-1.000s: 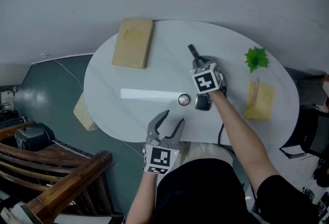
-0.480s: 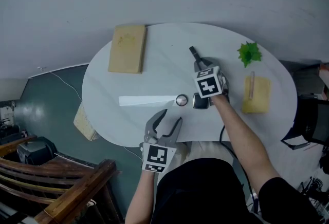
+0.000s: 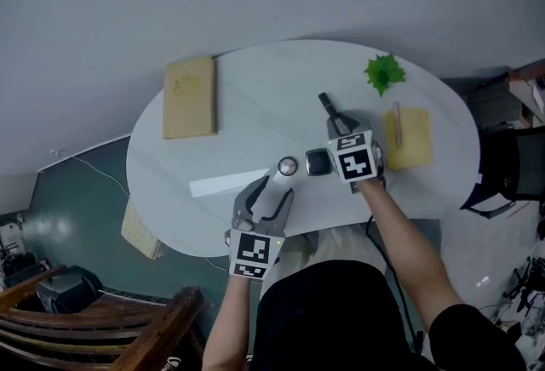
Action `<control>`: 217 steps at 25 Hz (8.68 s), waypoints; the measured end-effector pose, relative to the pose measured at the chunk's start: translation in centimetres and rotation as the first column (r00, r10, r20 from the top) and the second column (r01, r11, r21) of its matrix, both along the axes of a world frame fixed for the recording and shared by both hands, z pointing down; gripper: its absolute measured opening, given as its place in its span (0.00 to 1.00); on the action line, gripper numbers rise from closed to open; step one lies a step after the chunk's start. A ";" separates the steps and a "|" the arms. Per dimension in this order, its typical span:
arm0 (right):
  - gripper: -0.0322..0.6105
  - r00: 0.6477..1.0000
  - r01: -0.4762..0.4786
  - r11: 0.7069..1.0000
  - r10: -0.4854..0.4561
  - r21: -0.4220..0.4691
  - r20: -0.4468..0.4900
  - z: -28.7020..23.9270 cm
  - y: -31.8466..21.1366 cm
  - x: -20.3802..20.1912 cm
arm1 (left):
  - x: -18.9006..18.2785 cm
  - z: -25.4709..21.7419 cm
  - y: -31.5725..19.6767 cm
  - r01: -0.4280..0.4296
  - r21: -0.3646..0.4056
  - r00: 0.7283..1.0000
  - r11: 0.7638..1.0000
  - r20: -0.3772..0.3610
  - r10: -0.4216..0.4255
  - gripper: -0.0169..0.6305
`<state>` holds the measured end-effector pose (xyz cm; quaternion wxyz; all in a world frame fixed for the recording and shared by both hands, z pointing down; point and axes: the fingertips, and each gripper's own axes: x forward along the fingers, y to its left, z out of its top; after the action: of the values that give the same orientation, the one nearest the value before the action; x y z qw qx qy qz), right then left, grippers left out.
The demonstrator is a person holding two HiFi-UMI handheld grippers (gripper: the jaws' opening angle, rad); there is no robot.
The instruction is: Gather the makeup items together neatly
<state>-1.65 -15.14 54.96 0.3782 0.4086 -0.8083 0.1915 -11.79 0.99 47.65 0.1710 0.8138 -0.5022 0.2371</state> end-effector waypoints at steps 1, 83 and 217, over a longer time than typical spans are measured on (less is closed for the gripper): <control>0.20 1.000 -0.019 1.000 0.019 -0.003 0.003 -0.1 0.6 0.6 | 0.1 0.0 -0.1 -0.012 0.003 1.000 1.000 -0.002 0.012 0.35; 0.19 0.973 -0.233 0.969 0.231 -0.080 -0.024 4.1 2.5 19.9 | 10.0 -1.4 -1.9 0.016 0.030 0.999 0.999 0.042 -0.018 0.35; 0.22 0.983 -0.033 0.997 0.020 0.071 0.181 -6.5 8.9 10.2 | 9.1 -5.7 -2.7 0.051 0.148 0.999 0.988 -0.007 -0.050 0.34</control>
<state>8.51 -6.28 48.49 0.2856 0.4140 -0.8401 0.2030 -2.71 -1.71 41.93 0.1168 0.8117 -0.5385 0.1936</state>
